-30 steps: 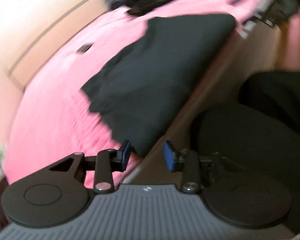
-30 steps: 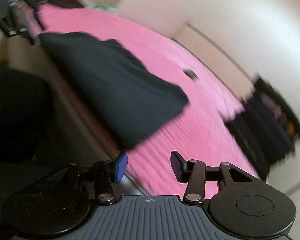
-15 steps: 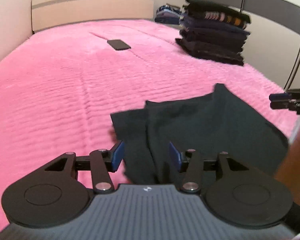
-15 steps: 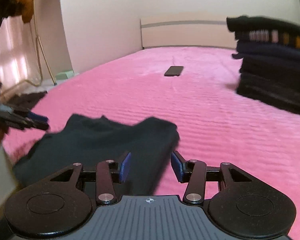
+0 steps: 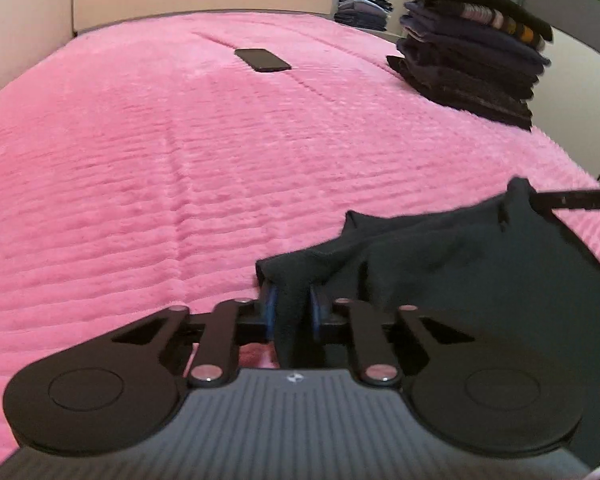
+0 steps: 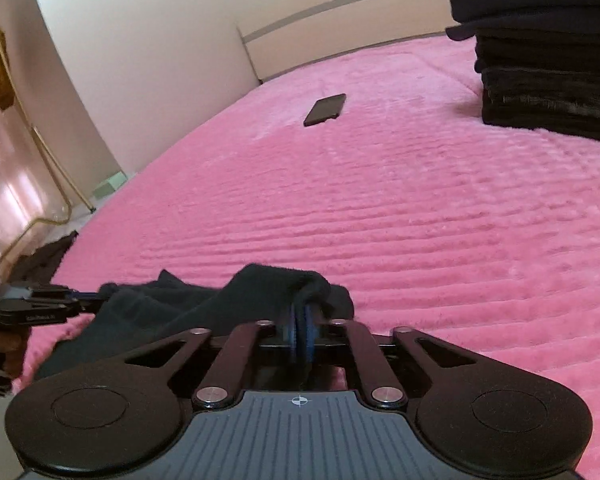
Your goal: Fold clothes
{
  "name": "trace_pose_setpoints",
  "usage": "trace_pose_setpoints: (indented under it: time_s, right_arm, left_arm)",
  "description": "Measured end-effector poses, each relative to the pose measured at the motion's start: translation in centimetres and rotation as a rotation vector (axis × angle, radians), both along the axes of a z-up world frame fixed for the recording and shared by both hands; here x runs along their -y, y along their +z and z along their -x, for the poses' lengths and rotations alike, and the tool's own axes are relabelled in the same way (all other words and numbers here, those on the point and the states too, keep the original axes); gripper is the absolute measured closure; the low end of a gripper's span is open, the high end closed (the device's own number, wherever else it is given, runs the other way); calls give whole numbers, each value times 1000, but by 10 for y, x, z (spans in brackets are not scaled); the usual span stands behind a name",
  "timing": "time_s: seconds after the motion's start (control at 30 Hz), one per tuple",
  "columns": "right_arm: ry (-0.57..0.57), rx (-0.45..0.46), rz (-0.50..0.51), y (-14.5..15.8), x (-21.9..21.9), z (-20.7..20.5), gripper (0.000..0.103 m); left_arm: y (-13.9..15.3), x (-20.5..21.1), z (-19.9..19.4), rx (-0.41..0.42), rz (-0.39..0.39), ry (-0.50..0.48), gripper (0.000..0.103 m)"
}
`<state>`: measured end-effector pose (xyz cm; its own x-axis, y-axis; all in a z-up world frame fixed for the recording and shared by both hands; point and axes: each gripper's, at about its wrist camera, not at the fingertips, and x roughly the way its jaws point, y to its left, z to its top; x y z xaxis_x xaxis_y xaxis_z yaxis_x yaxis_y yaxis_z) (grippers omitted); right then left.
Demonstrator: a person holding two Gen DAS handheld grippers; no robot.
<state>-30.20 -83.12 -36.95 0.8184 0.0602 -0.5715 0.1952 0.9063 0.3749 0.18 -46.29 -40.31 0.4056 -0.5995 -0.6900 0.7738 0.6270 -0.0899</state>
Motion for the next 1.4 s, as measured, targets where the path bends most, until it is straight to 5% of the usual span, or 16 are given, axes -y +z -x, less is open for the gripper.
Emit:
trace_pose_setpoints:
  time_s: [0.3,0.43,0.53,0.7,0.83,0.97,1.1,1.23,1.3,1.37,1.4]
  right_arm:
    - [-5,91,90,36,12,3,101]
    - [-17,-40,48,-2,19,-17,101]
    - [-49,-50,66,-11,15,-9,99]
    - [-120,-24,135,12,1,22,70]
    - [-9,43,83,34,-30,39,70]
    - [142,2,-3,21,-52,39,70]
    - [57,-52,-12,6,-34,55,69]
    - [-8,6,48,30,-30,98,69]
    - [41,17,141,37,-50,117,60]
    - [118,16,261,39,-77,133,28]
    - [162,7,332,36,-93,139,28]
  left_arm:
    - [32,-9,-6,61,96,0,97]
    - [-4,11,-29,-35,-15,5,88]
    - [-8,9,-33,-39,-16,41,80]
    - [14,-5,-19,61,-62,109,80]
    - [39,-6,18,78,-15,19,80]
    - [30,11,46,35,-27,-114,79]
    - [4,26,55,67,-132,-164,77]
    - [21,15,66,157,-185,-114,78]
    - [31,8,85,232,-192,-145,79]
    - [42,-4,111,293,-151,-215,78]
    - [48,-12,126,318,-114,-264,73]
